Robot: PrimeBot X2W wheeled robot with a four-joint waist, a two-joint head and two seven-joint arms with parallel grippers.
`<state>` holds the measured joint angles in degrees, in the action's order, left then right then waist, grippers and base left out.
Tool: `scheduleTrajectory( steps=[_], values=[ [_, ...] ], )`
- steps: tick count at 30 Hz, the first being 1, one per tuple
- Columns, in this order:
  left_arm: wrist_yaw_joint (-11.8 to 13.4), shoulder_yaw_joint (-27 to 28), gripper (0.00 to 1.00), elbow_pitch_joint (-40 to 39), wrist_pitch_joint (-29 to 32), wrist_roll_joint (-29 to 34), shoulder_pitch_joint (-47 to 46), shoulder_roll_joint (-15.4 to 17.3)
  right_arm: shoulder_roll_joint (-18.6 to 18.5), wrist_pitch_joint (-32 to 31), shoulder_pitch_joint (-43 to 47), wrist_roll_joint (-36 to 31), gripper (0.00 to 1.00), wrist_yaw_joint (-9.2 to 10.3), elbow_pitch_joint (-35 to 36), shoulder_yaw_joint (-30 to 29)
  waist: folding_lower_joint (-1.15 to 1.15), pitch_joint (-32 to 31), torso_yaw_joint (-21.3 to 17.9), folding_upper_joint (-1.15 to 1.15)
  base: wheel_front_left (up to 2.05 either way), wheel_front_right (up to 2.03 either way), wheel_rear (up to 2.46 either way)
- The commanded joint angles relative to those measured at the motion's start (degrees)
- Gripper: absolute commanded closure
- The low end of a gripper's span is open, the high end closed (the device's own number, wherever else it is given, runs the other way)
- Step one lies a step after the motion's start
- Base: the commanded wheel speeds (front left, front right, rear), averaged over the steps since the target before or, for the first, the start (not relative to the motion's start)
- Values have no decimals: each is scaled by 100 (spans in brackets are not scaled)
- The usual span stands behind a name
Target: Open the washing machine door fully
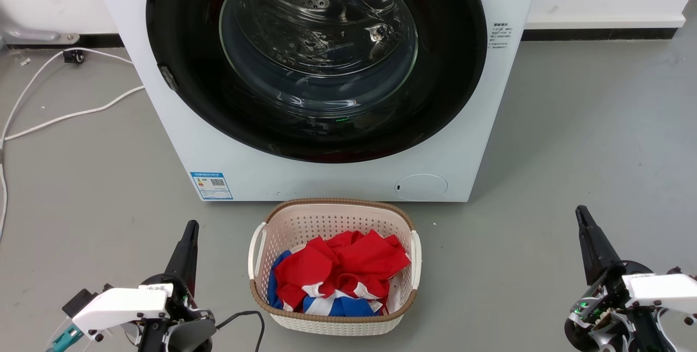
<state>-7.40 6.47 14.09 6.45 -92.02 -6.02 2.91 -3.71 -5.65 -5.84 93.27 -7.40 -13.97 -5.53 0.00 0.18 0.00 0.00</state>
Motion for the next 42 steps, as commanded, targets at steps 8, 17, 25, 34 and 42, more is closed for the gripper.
scheduleTrajectory(
  steps=[8,17,25,34,42],
  values=[
    [-17,22,100,0,14,-19,-34,-3,21,-32,-57,-46,100,-17,-10,-21,0,0,0,0,0,0,0],
    [0,-13,0,14,-5,1,5,-1,14,-21,9,-16,0,0,-7,-15,0,0,0,0,0,0,0],
    [0,-286,0,-11,-201,39,10,-6,27,147,138,-95,0,0,117,97,0,2,2,0,0,0,0],
    [-2,-522,0,-164,-452,291,-18,-5,23,399,217,-274,0,-1,355,260,0,2,-2,0,0,0,0],
    [-3,-626,0,-358,-648,848,-41,-4,-24,601,249,-591,0,-2,530,380,0,5,-4,0,0,0,0]
  ],
)
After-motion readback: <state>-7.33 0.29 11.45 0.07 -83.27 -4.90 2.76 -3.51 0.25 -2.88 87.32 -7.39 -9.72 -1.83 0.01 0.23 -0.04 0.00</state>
